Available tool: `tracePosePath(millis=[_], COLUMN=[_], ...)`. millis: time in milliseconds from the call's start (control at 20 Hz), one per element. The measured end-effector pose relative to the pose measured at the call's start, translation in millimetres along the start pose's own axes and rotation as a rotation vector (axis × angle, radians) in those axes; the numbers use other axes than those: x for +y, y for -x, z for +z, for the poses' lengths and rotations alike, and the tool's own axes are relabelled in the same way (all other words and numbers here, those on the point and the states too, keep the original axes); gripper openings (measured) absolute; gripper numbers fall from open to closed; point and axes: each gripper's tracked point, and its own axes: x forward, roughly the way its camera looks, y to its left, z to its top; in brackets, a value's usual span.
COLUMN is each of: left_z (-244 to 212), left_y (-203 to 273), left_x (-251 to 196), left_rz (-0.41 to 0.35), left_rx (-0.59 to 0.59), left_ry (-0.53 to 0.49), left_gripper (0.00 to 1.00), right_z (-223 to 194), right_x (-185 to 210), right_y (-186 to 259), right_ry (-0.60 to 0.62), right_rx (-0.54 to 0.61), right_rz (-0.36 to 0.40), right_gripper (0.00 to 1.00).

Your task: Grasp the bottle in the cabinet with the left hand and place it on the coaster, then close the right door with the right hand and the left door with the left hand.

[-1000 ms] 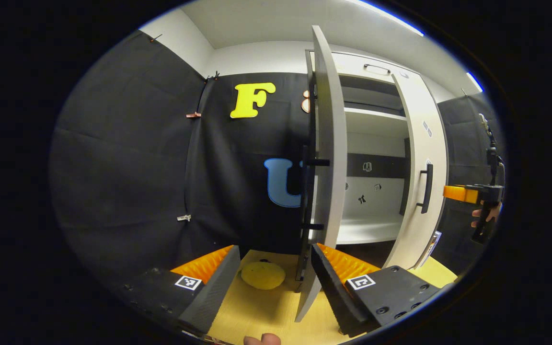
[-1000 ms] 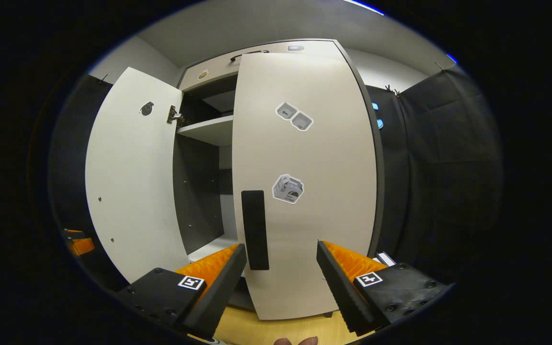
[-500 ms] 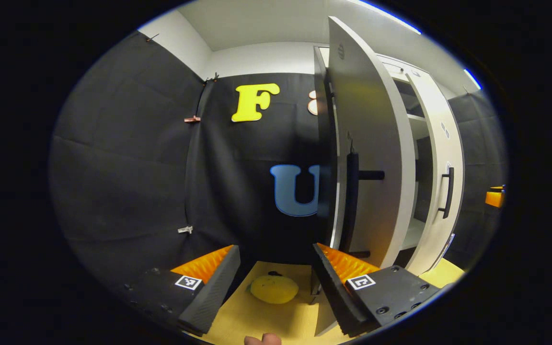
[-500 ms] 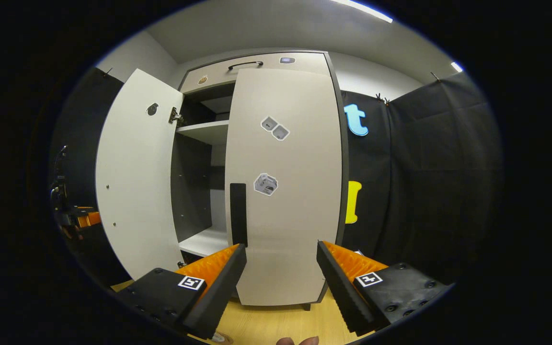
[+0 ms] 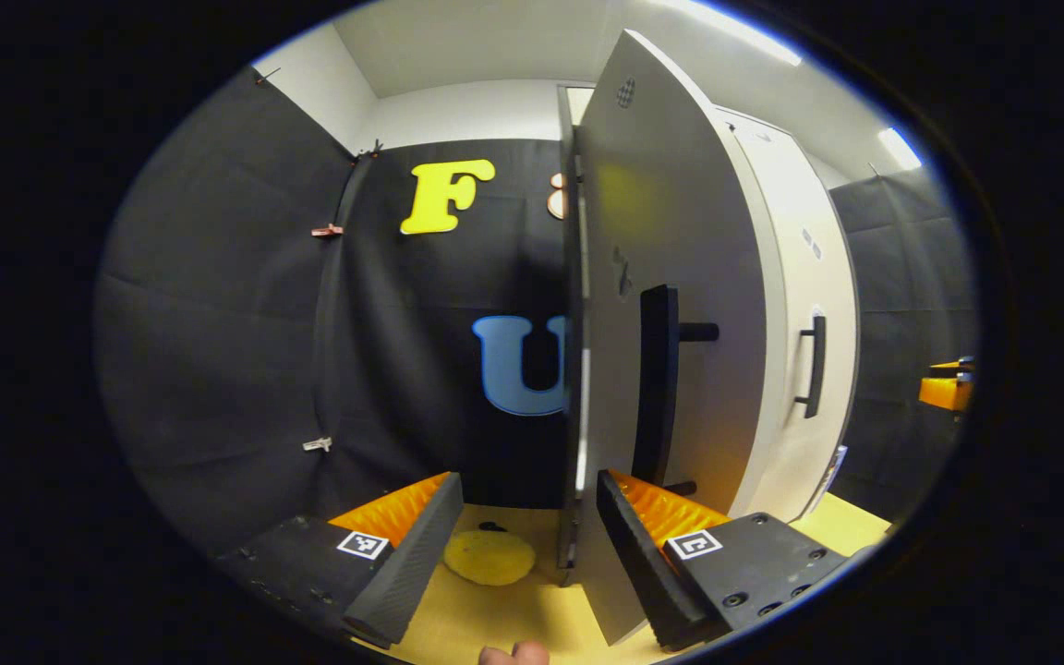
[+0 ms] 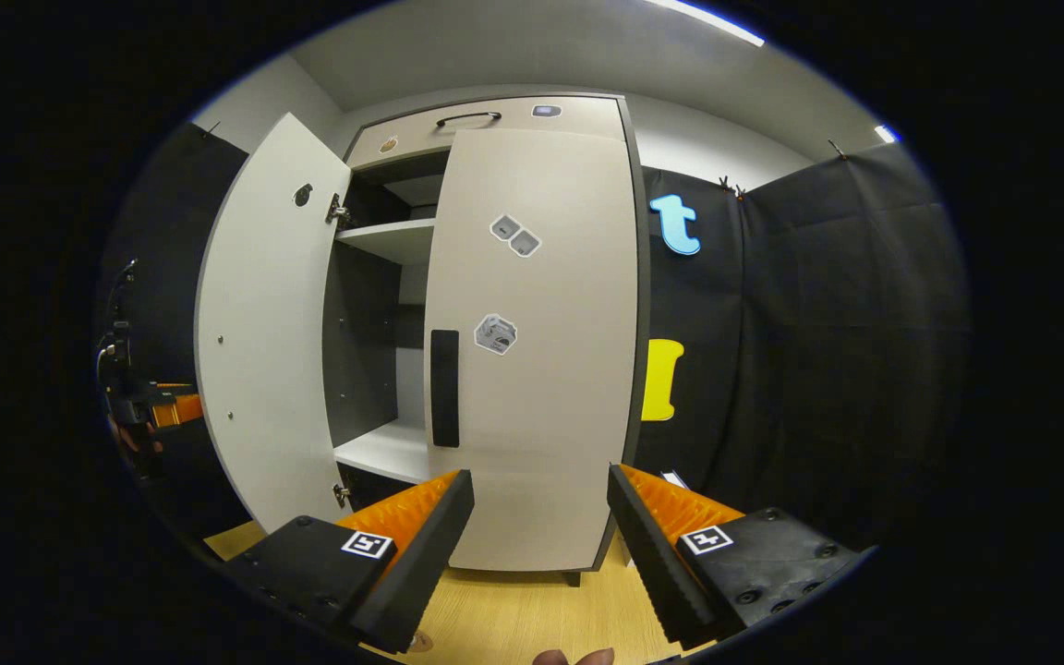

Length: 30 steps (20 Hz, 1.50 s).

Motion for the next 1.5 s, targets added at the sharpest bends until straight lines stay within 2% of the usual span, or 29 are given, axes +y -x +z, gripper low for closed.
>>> tracePosePath(millis=[100,150,400,650,850,900,950,1000,1100,1200,1450,1500], left_z=[1.1,1.5,5.3,5.0,10.3,11.0,9.8,10.2,12.3,13.4,7.4,4.6], left_y=[-2.4,-6.3,-29.4,-61.3,-77.6,-82.4,-85.8,-88.2,-94.2,-101.2,-121.8,-127.5], left_x=[-22.7,-33.4,-80.3,-129.3,-146.1,-147.9,-153.4,-157.0,-161.6,-168.5,-175.1,-174.4], left_rz=[-0.026,-0.038,-0.071,-0.119,-0.097,-0.091,-0.090,-0.090,-0.084,-0.077,-0.045,-0.035], left_rx=[-0.001,-0.002,-0.003,0.014,0.007,0.008,0.011,0.013,0.014,0.013,0.032,0.040], left_ry=[-0.002,-0.001,0.016,0.077,0.048,0.044,0.042,0.043,0.037,0.027,0.022,0.029], left_gripper=[0.94,0.97,0.97,0.94,0.94,0.92,0.95,0.92,0.94,0.91,0.91,0.94], right_z=[-1.5,-2.4,-5.1,-5.2,-5.3,-6.1,-6.8,-7.8,-8.8,-9.9,-11.8,-13.7], right_x=[-4.2,-7.3,-27.2,-51.4,-68.7,-71.7,-74.0,-76.5,-80.1,-82.2,-82.5,-81.0], right_y=[-0.8,-0.7,5.3,5.8,7.3,7.1,6.8,6.1,5.5,4.6,0.4,-1.7], right_ry=[0.001,0.002,-0.013,-0.020,-0.028,-0.033,-0.034,-0.031,-0.027,-0.030,-0.023,-0.021], right_rx=[0.001,0.003,0.008,0.008,0.007,0.009,0.011,0.014,0.016,0.020,0.025,0.028], right_rz=[0.001,0.001,-0.019,-0.045,-0.062,-0.062,-0.061,-0.061,-0.058,-0.052,-0.034,-0.030], right_gripper=[0.97,0.98,0.98,0.97,0.97,0.97,0.97,0.97,0.97,0.97,0.97,0.97])
